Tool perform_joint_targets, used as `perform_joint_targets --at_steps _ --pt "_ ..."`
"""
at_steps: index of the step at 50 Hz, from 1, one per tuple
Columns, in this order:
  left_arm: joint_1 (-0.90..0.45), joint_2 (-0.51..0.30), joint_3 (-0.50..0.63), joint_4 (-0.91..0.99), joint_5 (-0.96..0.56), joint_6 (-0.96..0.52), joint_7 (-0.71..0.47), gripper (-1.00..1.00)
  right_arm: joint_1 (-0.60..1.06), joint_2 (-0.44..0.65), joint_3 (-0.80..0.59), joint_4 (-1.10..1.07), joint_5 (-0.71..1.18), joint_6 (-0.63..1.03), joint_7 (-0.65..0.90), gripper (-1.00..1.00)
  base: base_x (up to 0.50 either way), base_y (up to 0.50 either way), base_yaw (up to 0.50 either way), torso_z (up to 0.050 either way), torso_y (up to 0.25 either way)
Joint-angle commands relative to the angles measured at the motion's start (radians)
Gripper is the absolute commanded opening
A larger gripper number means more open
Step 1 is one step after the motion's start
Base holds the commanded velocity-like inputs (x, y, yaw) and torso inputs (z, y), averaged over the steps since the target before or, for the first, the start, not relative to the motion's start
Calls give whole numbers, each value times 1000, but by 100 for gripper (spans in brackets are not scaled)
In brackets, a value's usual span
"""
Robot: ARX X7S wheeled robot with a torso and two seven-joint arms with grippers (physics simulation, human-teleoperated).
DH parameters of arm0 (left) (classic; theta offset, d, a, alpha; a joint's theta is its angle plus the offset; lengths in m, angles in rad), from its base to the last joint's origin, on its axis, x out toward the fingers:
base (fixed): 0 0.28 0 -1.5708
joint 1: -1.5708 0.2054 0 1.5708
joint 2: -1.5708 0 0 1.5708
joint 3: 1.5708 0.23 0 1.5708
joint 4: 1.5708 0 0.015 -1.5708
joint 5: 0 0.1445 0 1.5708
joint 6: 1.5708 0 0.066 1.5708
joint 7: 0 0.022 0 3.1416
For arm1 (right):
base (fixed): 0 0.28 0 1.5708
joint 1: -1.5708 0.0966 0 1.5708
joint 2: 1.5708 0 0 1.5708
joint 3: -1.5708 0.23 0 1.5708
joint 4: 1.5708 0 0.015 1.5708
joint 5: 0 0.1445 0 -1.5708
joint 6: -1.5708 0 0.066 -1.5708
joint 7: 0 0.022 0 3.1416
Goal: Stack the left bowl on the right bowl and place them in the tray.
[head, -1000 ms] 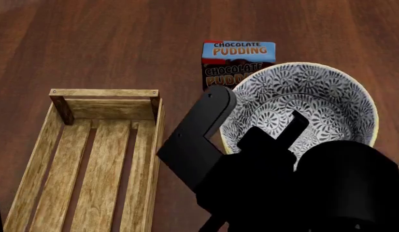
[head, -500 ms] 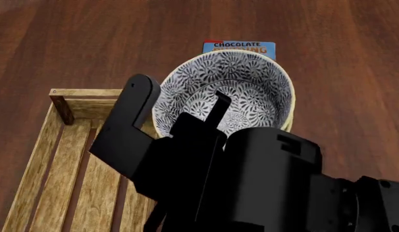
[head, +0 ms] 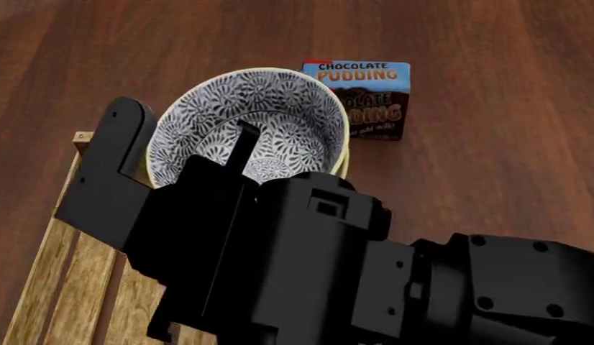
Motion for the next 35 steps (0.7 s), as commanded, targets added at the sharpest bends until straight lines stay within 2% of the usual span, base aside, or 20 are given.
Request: perform_joint_targets --at_steps 1,12,35 --pt "9 -4 -8 -4 -3 10 -3 100 43 -66 -43 79 -131 -64 -194 -100 0 0 0 0 0" --pt "4 -13 -12 -3 -11 4 -6 100 67 -138 -89 165 -183 -148 -326 -100 0 0 0 0 1" --pt "43 -10 -16 -10 0 36 -14 100 27 -235 -204 243 -247 -268 -395 -100 0 0 0 0 1"
